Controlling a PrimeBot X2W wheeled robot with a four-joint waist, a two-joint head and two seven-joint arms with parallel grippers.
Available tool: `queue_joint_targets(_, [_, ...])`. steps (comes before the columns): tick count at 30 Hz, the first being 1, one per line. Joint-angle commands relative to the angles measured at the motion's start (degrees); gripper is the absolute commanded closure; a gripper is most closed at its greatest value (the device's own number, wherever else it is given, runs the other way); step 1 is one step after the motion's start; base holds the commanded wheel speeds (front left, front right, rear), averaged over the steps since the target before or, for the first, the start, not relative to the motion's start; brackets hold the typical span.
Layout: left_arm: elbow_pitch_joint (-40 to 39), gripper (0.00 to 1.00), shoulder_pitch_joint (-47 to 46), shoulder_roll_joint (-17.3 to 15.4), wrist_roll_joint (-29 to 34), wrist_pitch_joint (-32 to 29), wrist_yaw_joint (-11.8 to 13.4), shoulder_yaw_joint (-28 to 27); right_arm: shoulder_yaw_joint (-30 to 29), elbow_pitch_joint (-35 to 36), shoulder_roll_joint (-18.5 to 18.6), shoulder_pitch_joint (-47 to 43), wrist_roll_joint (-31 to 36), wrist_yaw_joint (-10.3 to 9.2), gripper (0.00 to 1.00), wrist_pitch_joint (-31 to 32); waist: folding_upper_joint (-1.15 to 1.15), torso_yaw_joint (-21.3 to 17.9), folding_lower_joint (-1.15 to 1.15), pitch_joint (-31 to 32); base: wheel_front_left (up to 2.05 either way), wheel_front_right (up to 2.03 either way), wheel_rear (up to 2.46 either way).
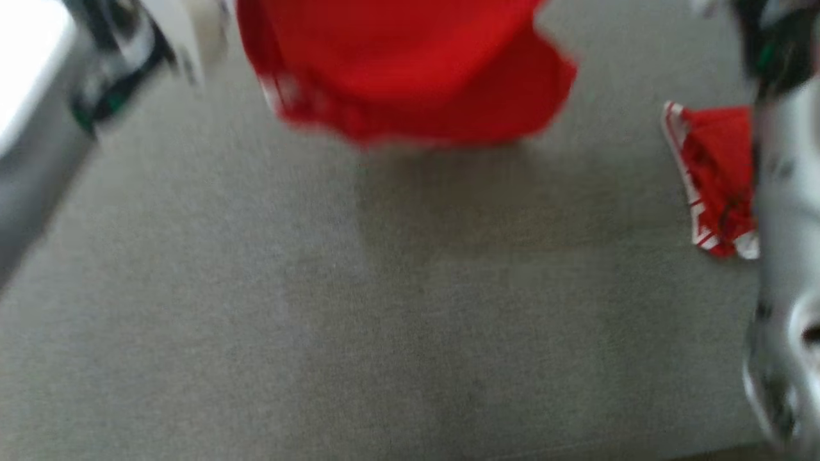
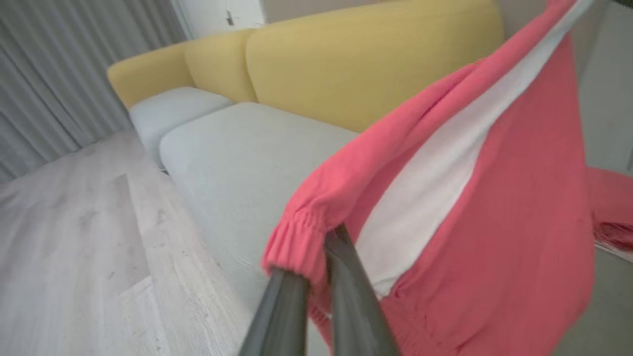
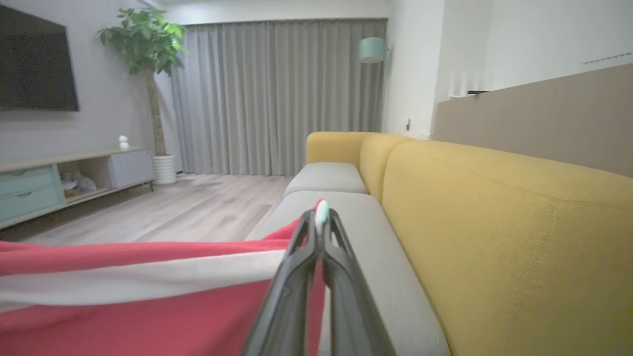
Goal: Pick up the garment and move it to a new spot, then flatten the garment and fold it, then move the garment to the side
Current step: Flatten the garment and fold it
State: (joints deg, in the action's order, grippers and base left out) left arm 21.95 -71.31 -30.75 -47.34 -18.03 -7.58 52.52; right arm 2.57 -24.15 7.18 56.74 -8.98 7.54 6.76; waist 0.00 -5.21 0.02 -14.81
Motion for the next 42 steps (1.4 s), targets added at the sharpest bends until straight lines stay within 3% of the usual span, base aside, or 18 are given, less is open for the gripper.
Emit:
queue_joint_targets(1, [0.1, 1.00, -5.2, -1.7, 0.8, 0.8, 0.2, -3.7, -0.3, 0.9, -0.8, 4.0, 0.2, -0.05, 1.00, -0.8, 0.00, -0.2, -0.02, -5.8, 0.00, 0.00, 0.00])
queue_joint_targets(9, [13.0, 1.00, -19.5, 3.2, 6.4, 11.8, 0.1, -4.0, -6.9, -15.3, -2.3, 21.4, 4.8, -0.05, 1.00, -14.0, 0.00, -0.1, -0.02, -11.9, 0.00, 0.00, 0.00])
queue_joint_targets(17, [17.4, 1.00, -18.1, 6.4, 3.6, 18.3, 0.1, 3.9, -7.7, -28.9, -3.1, 21.5, 7.7, -0.05, 1.00, -19.0, 0.00, 0.7, -0.02, -13.5, 0.00, 0.00, 0.00])
queue_joint_targets(21, [16.1, 1.00, -13.1, 5.4, -0.3, 18.0, 0.1, 10.9, -5.8, -35.3, -2.6, 18.9, 8.6, -0.05, 1.00, -18.5, 0.00, 1.0, -0.02, -13.3, 0.00, 0.00, 0.00])
queue_joint_targets(26, [11.1, 1.00, -6.3, 1.7, -4.7, 16.9, 0.1, 19.2, -1.2, -41.8, -1.2, 14.6, 8.0, -0.05, 1.00, -16.5, 0.00, 1.1, -0.02, -11.2, 0.00, 0.00, 0.00])
queue_joint_targets(35, [1.9, 1.00, 7.0, -3.1, -4.7, 13.8, 0.1, 20.8, 7.9, -46.8, 1.9, 5.9, 3.1, -0.05, 1.00, -12.0, 0.00, 0.8, -0.02, -4.6, 0.00, 0.00, 0.00])
queue_joint_targets(42, [-0.1, 1.00, 14.5, -2.4, -4.0, 15.3, 0.1, 20.8, 14.8, -44.0, 5.3, -1.2, -5.0, -0.05, 1.00, -9.5, 0.00, 0.0, -0.02, 0.8, 0.00, 0.00, 0.00])
